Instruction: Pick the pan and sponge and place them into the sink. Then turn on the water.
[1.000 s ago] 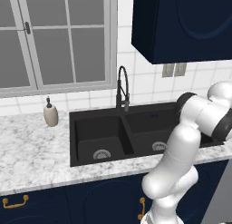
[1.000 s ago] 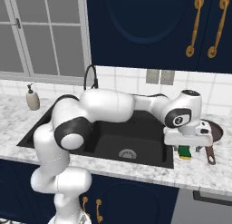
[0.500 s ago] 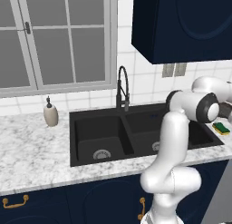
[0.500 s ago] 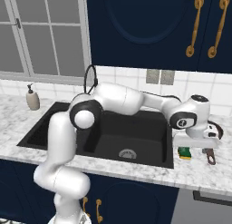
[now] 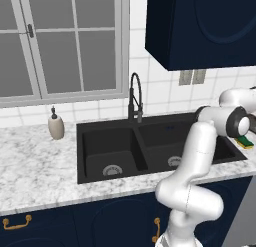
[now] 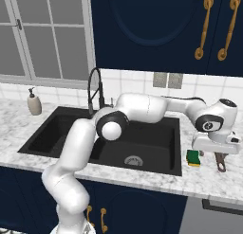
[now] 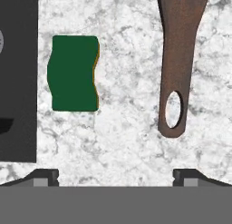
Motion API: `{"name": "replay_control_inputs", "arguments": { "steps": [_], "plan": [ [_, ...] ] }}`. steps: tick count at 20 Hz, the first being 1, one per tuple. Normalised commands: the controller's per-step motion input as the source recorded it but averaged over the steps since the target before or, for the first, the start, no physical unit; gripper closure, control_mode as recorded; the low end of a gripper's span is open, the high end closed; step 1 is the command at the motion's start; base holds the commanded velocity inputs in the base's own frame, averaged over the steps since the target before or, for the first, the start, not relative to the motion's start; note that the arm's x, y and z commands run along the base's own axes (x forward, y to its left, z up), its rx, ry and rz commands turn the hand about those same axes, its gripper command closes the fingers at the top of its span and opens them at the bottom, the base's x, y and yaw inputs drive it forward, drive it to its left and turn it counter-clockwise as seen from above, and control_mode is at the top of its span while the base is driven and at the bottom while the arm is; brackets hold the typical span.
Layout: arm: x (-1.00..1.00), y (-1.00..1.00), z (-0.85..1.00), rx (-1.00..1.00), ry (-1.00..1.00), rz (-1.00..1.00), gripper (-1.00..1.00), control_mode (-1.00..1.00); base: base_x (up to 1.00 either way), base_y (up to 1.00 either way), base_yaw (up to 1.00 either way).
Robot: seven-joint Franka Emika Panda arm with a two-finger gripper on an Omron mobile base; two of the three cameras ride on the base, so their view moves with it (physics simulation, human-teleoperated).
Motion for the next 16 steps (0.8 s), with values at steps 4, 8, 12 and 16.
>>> {"name": "replay_control_inputs", "arguments": {
  "steps": [4, 8, 12, 16],
  "plan": [
    [0.26, -0.13, -0.37, 0.00, 0.00, 0.00, -1.00, -1.00, 0.00, 0.00, 0.00],
    [0.21, -0.13, -0.40, 0.00, 0.00, 0.00, -1.00, -1.00, 0.00, 0.00, 0.00],
    [0.21, -0.13, -0.36, 0.00, 0.00, 0.00, -1.00, -1.00, 0.00, 0.00, 0.00],
    [0.19, -0.12, -0.39, 0.00, 0.00, 0.00, -1.00, -1.00, 0.00, 0.00, 0.00]
  ]
}}
